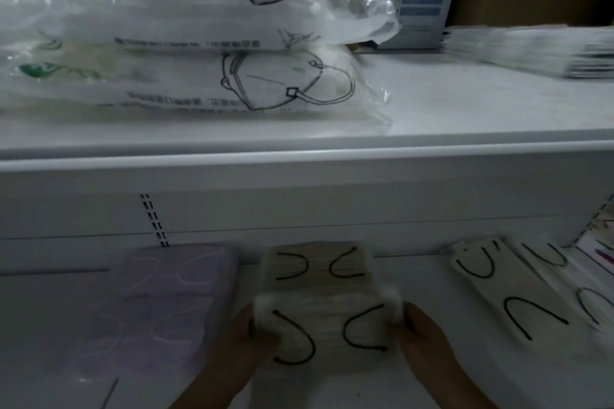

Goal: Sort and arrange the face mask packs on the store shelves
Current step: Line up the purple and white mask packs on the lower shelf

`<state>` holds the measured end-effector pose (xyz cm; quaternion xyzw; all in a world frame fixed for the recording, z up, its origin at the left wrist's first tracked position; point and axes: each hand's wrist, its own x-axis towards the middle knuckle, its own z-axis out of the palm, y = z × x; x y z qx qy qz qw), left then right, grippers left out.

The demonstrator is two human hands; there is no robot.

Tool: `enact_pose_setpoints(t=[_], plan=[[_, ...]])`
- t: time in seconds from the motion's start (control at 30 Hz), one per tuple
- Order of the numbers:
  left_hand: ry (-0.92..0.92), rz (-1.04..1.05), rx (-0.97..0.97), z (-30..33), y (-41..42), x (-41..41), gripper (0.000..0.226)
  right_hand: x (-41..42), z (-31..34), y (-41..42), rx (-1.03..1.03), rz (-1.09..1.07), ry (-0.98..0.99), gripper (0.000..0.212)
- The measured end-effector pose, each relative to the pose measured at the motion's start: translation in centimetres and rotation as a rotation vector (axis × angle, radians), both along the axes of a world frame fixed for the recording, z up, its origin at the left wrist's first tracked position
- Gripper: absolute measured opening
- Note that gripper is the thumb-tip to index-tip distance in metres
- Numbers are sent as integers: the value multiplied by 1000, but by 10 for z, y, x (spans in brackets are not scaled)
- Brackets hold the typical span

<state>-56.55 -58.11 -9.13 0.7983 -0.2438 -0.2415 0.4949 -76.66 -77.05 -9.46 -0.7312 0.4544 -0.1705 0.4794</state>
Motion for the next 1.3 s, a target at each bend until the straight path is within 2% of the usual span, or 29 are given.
enact_pose_setpoints(t=[0.03,0.07,0.13,0.2,0.27,0.33,0.4,0.47,0.53,0.6,0.67,0.8,0.87,0.93,1.03,1.1,1.2,1.27,1.3], plan=[[86,15,12,1,2,1,43,-1,-1,0,0,8,39,19],[127,37,42,2,3,1,51,-1,-1,0,20,-4,56,26],[112,80,139,2,5,-1,61,1,-2,3,68,-13,128,36],[88,72,193,6,3,-4,71,5,0,3,24,-3,220,40],[27,82,206,8,0,-5,71,8,2,-1,-38,-4,215,42],[-270,57,268,12,-1,-6,67,9,4,-1,-60,-3,167,45],[-613,5,279,16,1,-13,66,6,0,3,-191,23,159,54],[-861,-110,254,15,1,-20,79,1,-3,11,-509,91,211,61],[-1051,-286,245,7,-2,-25,91,0,-5,18,-815,261,269,67],[-1096,-488,335,6,-4,-23,90,1,-7,21,-1014,453,410,80],[-1133,-574,443,6,-6,-19,87,3,-5,21,-1059,552,542,81],[-1154,-707,460,4,-15,-8,83,6,-3,20,-1003,616,665,67],[-1190,-746,430,3,-15,-6,82,5,-1,20,-973,624,660,72],[-1220,-733,378,10,-16,-2,75,4,7,17,-961,609,672,75],[-1171,-589,256,29,-35,19,50,21,25,0,-924,531,543,75],[-1085,-516,234,41,-55,38,52,43,25,-21,-990,494,466,71],[-997,-479,349,33,-78,58,40,76,19,-42,-848,561,638,60],[-1018,-474,340,22,-87,69,38,88,12,-50,-799,519,648,55],[-1029,-494,396,17,-88,71,38,91,9,-52,-779,510,644,53]])
